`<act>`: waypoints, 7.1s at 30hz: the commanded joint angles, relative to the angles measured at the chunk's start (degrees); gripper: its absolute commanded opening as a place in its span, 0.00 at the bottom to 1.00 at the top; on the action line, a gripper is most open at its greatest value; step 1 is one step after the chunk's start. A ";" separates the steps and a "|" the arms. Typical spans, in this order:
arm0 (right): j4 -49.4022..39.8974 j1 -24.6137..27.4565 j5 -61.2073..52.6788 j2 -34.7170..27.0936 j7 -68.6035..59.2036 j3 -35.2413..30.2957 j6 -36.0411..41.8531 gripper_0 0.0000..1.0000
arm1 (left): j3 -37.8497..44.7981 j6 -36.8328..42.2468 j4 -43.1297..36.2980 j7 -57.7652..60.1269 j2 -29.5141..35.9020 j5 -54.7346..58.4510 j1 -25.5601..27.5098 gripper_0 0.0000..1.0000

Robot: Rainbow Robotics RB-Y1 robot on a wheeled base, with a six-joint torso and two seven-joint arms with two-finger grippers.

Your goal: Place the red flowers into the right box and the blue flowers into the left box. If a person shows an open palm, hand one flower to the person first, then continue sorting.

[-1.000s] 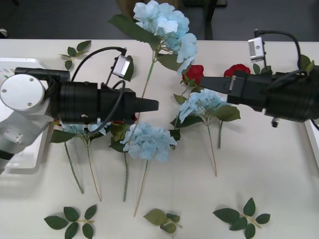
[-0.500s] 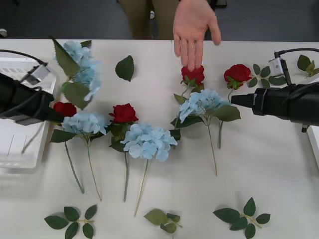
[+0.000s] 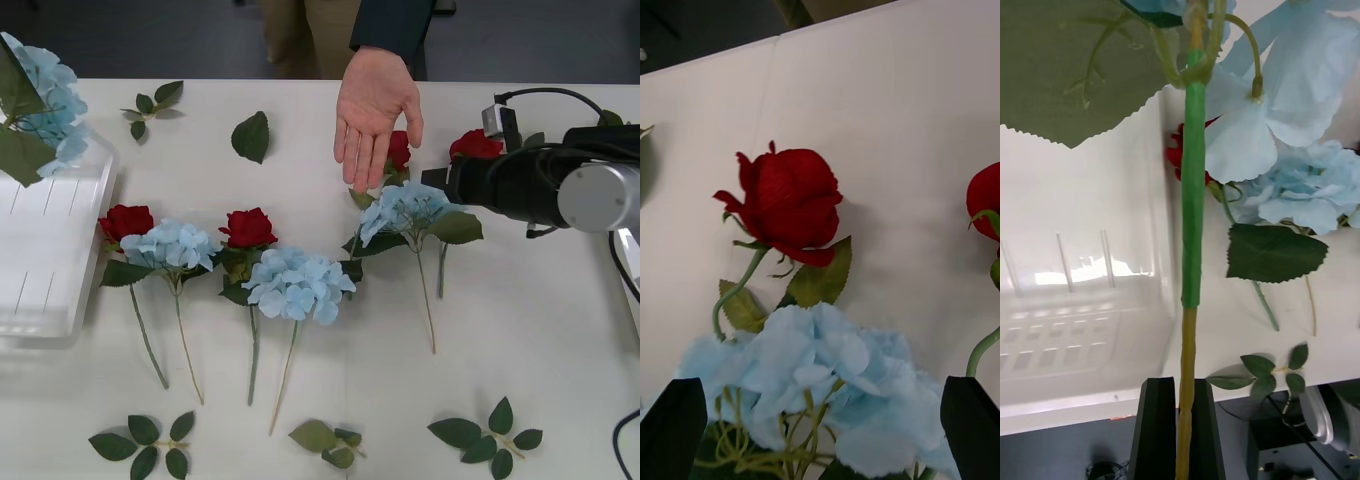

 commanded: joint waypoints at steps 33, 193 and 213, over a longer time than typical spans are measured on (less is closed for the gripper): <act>23.02 -11.94 26.61 10.63 -4.81 3.06 -6.15 0.08 | 5.81 -7.29 4.58 -9.09 -1.77 -15.59 11.24 0.00; -7.30 6.43 22.74 2.90 -1.91 13.17 1.93 0.74 | -25.04 -21.71 -1.66 6.99 -26.29 -42.13 6.49 1.00; -5.45 4.58 26.35 2.28 -1.03 15.89 -1.49 0.00 | -25.04 -23.03 -1.04 6.64 -26.38 -43.01 6.49 0.00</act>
